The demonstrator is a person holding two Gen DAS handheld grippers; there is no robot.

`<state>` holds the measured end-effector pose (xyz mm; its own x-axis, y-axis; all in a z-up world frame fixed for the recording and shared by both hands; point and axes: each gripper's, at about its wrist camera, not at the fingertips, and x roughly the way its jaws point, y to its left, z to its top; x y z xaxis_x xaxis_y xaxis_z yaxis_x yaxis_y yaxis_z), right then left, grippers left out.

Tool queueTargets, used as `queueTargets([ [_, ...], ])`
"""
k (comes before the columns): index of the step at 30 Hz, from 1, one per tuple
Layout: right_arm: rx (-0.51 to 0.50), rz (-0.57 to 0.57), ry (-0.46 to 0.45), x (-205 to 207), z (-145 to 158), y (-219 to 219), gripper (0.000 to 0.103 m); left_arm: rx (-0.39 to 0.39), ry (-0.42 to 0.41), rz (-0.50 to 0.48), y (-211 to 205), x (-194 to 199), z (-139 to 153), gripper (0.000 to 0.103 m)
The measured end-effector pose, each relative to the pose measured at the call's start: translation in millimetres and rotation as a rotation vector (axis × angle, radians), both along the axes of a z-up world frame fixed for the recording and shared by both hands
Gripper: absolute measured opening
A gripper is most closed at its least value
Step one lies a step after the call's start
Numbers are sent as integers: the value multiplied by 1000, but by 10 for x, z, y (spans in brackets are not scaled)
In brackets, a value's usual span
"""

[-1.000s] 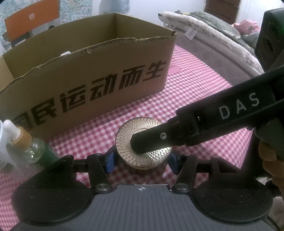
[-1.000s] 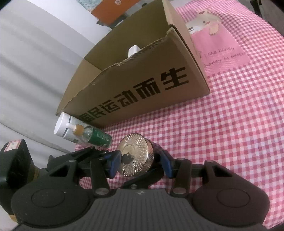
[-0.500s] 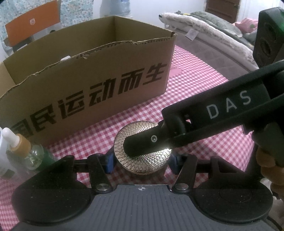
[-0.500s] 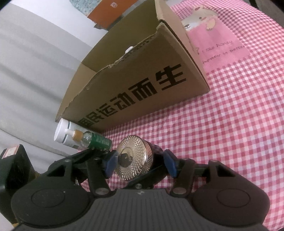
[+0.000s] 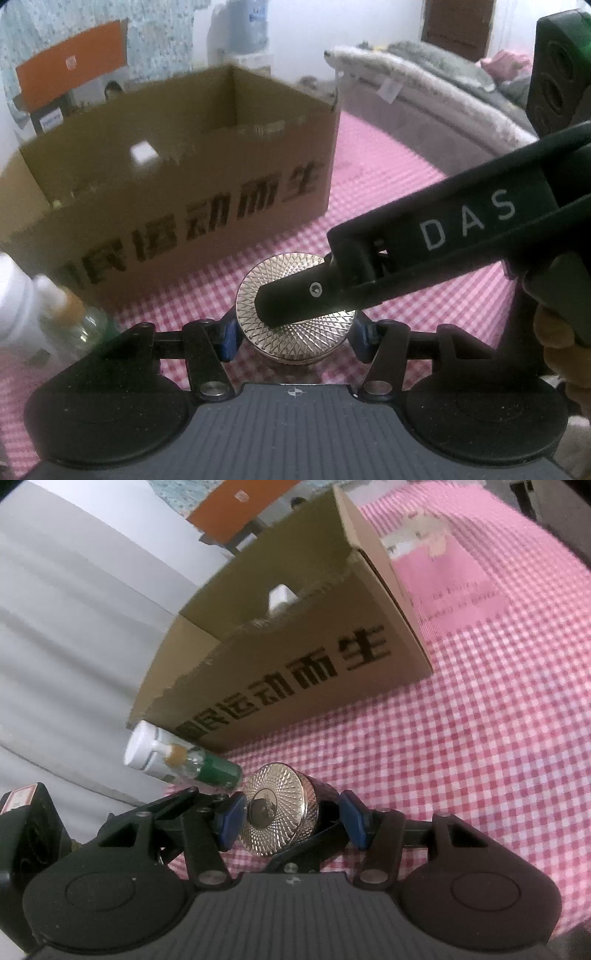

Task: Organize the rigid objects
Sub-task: 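Carry the gold-lidded jar with the right tool into the box and release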

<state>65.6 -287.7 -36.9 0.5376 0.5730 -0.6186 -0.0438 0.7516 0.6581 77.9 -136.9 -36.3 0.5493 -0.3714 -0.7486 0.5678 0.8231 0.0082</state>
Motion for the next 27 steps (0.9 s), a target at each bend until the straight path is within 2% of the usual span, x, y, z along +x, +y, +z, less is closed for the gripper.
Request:
queueTargets([
  [8, -36, 16, -145, 46, 680, -61, 59, -46, -127, 1, -9, 116, 585, 56],
  [13, -60, 61, -200, 345, 1054, -115, 59, -76, -140, 23, -19, 449, 872, 56],
  [16, -80, 93, -197, 617, 1183, -124, 59, -89, -101, 48, -13, 703, 949, 56],
  [19, -103, 128, -174, 957, 1246, -109, 59, -119, -16, 99, 33, 1067, 966, 56],
  [27, -124, 217, -74, 1819, 1112, -41, 59, -126, 124, 211, 74, 1679, 836, 56],
])
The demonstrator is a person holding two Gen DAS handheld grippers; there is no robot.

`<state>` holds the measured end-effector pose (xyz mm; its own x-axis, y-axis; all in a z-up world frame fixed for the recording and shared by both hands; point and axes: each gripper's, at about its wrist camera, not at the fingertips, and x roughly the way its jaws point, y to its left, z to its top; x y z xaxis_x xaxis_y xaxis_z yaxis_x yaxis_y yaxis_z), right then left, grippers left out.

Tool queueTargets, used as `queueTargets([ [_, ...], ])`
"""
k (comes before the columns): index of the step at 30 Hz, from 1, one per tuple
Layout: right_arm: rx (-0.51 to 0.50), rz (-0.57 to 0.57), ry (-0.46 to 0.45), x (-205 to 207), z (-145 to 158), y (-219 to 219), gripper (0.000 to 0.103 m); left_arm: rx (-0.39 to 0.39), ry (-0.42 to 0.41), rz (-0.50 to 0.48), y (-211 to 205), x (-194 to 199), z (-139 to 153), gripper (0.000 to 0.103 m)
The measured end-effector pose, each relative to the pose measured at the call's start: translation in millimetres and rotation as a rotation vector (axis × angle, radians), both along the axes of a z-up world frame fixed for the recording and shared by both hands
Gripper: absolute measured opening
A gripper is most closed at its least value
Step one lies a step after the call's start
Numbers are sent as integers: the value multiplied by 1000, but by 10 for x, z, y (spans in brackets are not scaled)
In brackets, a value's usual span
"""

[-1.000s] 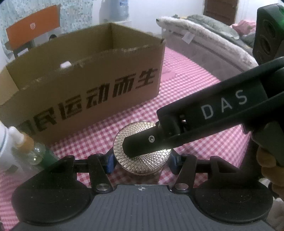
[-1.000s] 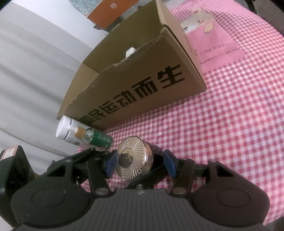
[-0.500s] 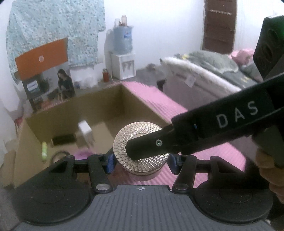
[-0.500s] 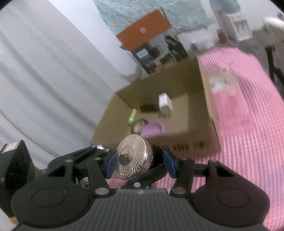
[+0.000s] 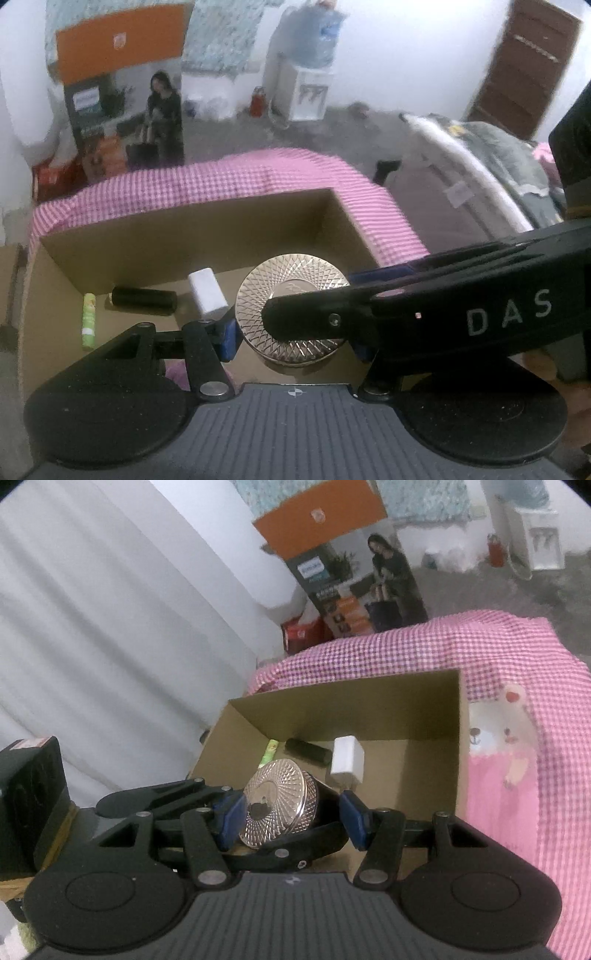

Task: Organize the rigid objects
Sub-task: 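Carry the gold-lidded jar with the right tool into the box and release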

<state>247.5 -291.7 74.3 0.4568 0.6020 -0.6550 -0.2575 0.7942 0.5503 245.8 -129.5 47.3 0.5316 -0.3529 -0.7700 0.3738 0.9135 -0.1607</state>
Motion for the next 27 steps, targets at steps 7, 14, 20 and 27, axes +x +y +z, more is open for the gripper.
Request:
queueTargets([
  [7, -60, 44, 98, 533, -231, 27, 59, -12, 104, 46, -11, 408, -226, 56],
  [14, -122, 86, 131, 824, -344, 45, 59, -23, 146, 61, -36, 603, -326, 56],
  [20, -173, 100, 138, 951, -393, 77, 60, -18, 166, 62, -93, 712, -405, 56],
  [27, -213, 108, 129, 1047, -404, 91, 59, -27, 192, 67, -152, 786, -456, 56],
])
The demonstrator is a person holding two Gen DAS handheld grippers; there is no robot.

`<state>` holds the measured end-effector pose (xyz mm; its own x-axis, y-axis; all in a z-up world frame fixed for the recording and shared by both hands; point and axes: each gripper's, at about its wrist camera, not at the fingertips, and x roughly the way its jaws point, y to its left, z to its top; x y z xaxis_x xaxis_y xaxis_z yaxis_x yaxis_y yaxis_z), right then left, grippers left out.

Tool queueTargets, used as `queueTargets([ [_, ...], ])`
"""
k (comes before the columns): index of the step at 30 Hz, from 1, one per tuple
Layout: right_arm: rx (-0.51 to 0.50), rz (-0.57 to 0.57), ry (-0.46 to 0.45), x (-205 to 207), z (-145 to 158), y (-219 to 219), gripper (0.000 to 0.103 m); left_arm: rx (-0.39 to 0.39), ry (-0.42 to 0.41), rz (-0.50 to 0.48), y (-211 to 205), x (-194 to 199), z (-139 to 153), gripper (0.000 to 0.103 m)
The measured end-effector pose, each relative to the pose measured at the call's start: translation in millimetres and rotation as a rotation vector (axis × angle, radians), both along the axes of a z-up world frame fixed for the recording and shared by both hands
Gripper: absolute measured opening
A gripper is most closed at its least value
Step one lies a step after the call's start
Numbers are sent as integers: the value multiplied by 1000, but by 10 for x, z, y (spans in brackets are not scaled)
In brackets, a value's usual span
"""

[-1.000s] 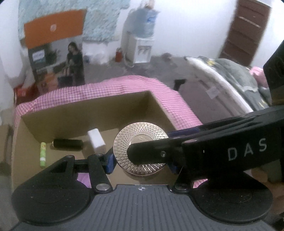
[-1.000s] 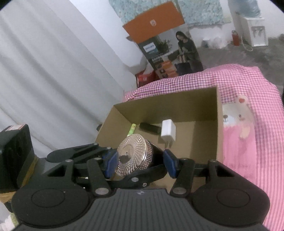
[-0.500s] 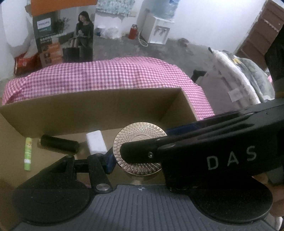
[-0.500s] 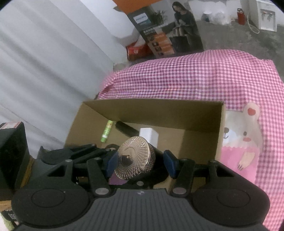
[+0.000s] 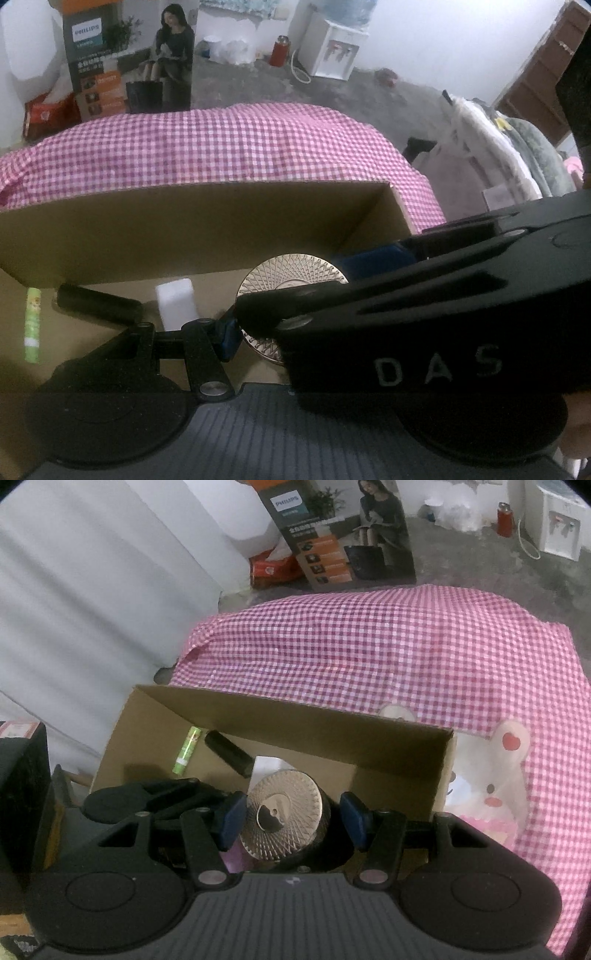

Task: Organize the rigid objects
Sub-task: 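Carry the gold-lidded jar with the right tool into the box and release, then move the right tool to the green dropper bottle and close on its cap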

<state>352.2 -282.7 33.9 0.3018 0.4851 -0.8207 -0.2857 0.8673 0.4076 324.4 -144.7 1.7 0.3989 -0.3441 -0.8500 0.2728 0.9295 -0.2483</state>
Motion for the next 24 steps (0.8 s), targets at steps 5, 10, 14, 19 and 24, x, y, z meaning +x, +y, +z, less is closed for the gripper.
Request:
queueTargets([
  [5, -13, 9, -21, 1, -1, 18, 60, 10, 15, 6, -23, 25, -62, 59],
  [10, -3, 8, -31, -9, -4, 0, 59, -9, 14, 17, 23, 18, -55, 60],
  [14, 20, -9, -33, -34, 11, -40, 59, -24, 4, 24, 57, -37, 38, 61],
  [19, 102, -46, -71, -217, 144, -150, 59, -29, -34, 24, 128, -219, 230, 69],
  [24, 193, -68, -159, -649, 412, -297, 59, -25, -97, 17, 309, -556, 486, 71],
])
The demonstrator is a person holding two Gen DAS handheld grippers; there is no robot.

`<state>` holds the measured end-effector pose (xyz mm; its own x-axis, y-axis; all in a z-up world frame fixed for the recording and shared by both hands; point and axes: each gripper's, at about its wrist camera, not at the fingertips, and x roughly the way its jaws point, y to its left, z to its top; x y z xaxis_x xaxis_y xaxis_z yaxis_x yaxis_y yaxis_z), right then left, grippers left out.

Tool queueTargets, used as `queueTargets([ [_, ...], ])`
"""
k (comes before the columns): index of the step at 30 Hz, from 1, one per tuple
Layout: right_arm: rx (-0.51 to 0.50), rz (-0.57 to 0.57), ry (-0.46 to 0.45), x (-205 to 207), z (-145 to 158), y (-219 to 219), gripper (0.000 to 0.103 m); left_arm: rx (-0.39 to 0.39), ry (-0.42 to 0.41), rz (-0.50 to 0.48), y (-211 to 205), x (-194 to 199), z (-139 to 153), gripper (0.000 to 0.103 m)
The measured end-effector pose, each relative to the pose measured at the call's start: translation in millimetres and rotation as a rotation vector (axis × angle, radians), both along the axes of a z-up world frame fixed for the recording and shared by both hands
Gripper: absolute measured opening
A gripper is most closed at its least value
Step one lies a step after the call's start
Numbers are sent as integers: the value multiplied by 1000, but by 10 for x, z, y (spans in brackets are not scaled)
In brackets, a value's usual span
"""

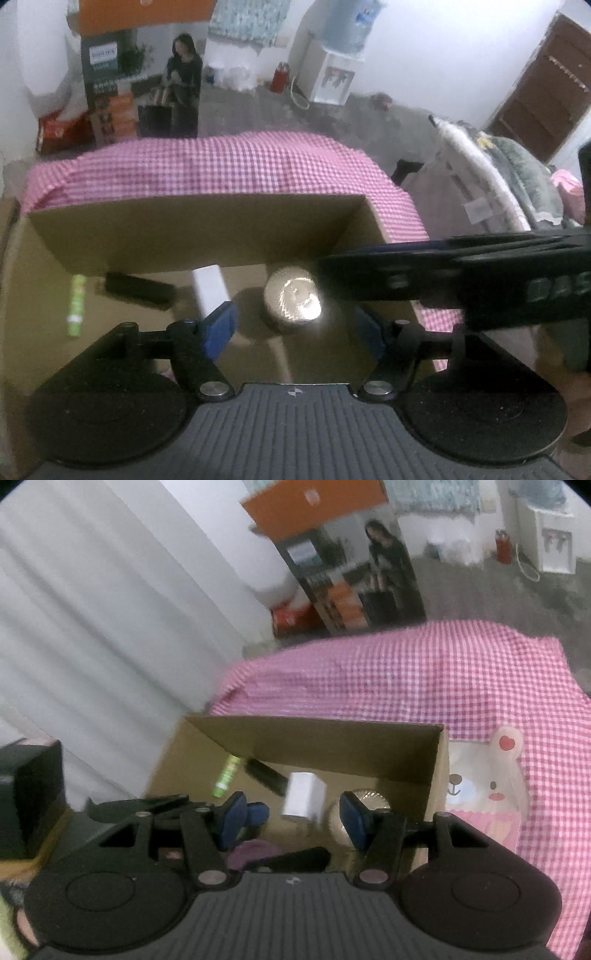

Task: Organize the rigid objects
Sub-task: 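Move the right tool to the green dropper bottle and close on its cap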

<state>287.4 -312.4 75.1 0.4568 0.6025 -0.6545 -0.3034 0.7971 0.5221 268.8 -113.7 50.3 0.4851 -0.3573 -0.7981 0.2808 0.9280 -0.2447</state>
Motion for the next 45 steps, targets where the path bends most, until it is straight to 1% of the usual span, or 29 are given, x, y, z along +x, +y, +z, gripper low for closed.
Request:
queueTargets([
  [6, 118, -9, -106, -711, 275, -155, 59, -45, -79, -11, 287, -521, 268, 76],
  [11, 182, -8, -149, -1262, 331, -193, 59, -84, -139, -7, 554, -961, 349, 79],
  [15, 203, -18, -184, -1649, 310, -118, 59, -91, -184, 3, 771, -1314, 304, 79],
  [19, 195, -22, -194, -1920, 222, 39, 59, -73, -220, 3, 912, -1648, 165, 79],
  [22, 185, -18, -195, -2060, 136, 196, 59, -41, -264, 3, 955, -1866, 30, 79],
  [26, 151, 16, -190, -2120, -12, 466, 59, -10, -276, -20, 951, -2019, -243, 78],
  [31, 63, 75, -175, -2043, -219, 855, 59, 2, -265, -9, 1015, -2036, -586, 71],
  [33, 16, 102, -175, -1973, -283, 1018, 56, 16, -266, -1, 1022, -2008, -672, 65],
  [35, -26, 124, -194, -1958, -324, 1154, 54, 25, -275, 3, 1032, -1981, -761, 62],
  [37, -64, 142, -213, -1907, -345, 1274, 53, 32, -275, 2, 1032, -1954, -840, 56],
  [41, -116, 171, -239, -1806, -378, 1449, 51, 35, -283, -3, 1009, -1903, -974, 54],
  [43, -130, 189, -240, -1754, -388, 1506, 50, 45, -287, -3, 998, -1882, -1006, 54],
  [45, -137, 211, -244, -1717, -398, 1571, 47, 54, -294, -1, 986, -1889, -1039, 54],
])
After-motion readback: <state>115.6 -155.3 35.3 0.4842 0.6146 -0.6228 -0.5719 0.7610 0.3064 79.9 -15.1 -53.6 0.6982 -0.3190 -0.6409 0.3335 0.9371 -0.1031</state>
